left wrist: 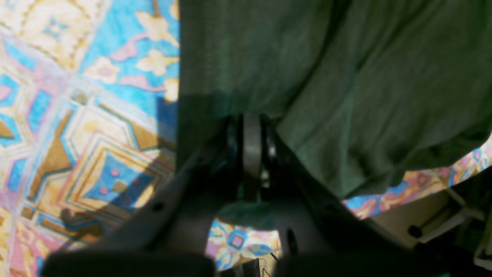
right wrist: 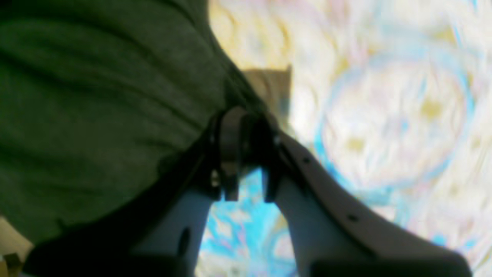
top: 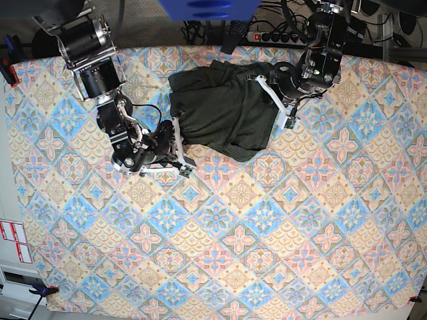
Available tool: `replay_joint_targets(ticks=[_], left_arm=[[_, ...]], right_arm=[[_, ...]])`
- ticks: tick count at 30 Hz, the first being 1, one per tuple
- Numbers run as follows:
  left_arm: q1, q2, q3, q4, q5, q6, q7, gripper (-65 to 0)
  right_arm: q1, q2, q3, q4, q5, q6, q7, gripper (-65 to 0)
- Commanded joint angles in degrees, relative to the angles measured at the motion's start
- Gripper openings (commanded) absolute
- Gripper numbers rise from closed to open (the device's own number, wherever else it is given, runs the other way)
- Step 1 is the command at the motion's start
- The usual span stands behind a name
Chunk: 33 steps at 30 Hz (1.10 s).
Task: Fold the T-shirt properly
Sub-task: 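Press both grippers onto the bundle sides, squaring the green bundle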
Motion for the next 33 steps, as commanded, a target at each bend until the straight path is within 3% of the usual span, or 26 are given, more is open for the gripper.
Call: replay_joint_targets(ticks=[1,7,13,21,27,33], left_arm=[[-0.98,-0.26,-0.09,0.83,0.18,-0.31,-0.63,-65.0],[-2.57,-0.35,-0.27,1.09,0.0,-0.31,-0.71,-65.0],[-3.62,-0.17,-0.18,7.07,-0.44,-0.31,-0.71,-65.0],[3.5,-0.35,1.75,13.66,-0.44,-0.49,-0.28,-65.0],[5.35,-2.28,8.96,13.05,0.0,-0.4,-0.28,-65.0],[4.91,-1.93,9.22,8.83,0.09,-0.31,-0.28,-65.0]], right_arm=[[0.48,0.75,0.3,0.73,-0.55,0.19,-0.79,-56.6],[-2.42,3.65,1.18,4.42,-0.37,0.19,-0.79,-56.8],[-5.94,3.65,10.14,13.57,-0.37,0.19,-1.23,-56.8],[-6.29,3.65,13.4,14.45,-0.37,0.19,-0.87,-56.8],[-4.18,1.46,12.96,9.26,-0.37,0.19,-0.7,-56.8],[-0.57,-0.92,12.87,5.3,-0.46,0.19,-0.61,-56.8]])
